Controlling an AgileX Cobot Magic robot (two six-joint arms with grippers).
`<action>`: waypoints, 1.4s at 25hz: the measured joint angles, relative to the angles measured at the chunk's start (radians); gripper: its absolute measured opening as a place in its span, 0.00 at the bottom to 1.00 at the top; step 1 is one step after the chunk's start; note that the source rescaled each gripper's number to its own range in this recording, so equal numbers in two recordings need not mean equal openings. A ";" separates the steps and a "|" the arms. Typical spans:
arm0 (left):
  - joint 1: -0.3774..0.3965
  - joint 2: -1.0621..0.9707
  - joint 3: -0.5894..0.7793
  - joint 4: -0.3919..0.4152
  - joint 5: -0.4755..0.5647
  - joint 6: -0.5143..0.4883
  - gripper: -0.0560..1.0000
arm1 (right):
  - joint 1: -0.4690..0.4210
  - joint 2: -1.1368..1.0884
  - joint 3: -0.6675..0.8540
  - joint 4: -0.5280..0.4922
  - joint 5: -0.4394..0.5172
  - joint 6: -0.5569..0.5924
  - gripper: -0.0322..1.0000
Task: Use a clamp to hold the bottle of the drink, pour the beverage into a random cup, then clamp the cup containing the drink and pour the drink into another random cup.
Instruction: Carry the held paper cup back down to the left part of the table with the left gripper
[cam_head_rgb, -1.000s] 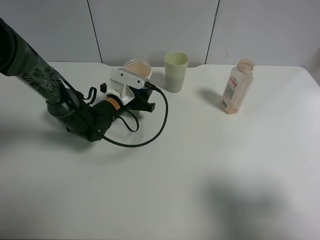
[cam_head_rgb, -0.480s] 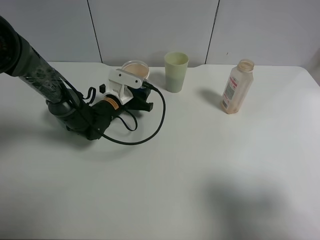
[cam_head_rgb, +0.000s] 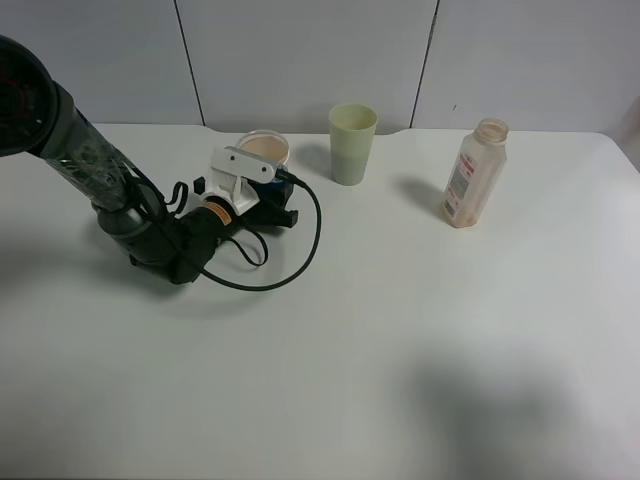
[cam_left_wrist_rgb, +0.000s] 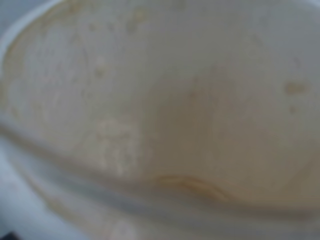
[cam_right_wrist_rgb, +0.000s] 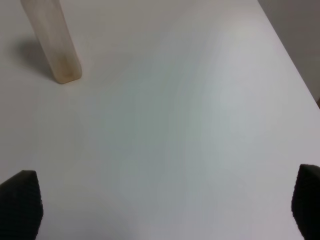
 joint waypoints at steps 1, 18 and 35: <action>0.000 0.004 -0.005 0.000 -0.001 -0.005 0.07 | 0.000 0.000 0.000 0.000 0.000 0.000 1.00; 0.001 0.012 -0.029 0.042 0.016 -0.017 0.07 | 0.000 0.000 0.000 0.000 0.000 0.000 1.00; 0.001 0.011 -0.029 0.064 0.012 -0.155 0.41 | 0.000 0.000 0.000 0.000 0.000 0.000 1.00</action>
